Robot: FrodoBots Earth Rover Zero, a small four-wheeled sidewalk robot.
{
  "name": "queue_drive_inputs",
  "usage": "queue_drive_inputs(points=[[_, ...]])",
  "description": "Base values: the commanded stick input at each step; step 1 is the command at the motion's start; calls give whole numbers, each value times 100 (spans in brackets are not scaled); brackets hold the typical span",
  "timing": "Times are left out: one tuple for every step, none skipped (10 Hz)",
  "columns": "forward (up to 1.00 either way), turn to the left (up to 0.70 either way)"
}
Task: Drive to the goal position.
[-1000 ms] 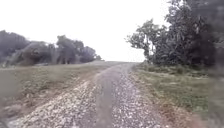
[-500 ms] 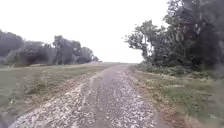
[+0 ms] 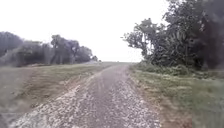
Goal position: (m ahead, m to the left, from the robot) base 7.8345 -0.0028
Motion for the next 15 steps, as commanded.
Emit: queue_drive_inputs(points=[[60,1],[60,1],[60,1],[60,1],[60,1],[60,1],[60,1],[60,1],[60,1],[60,1],[60,1],[60,1],[60,1],[60,1],[60,1]])
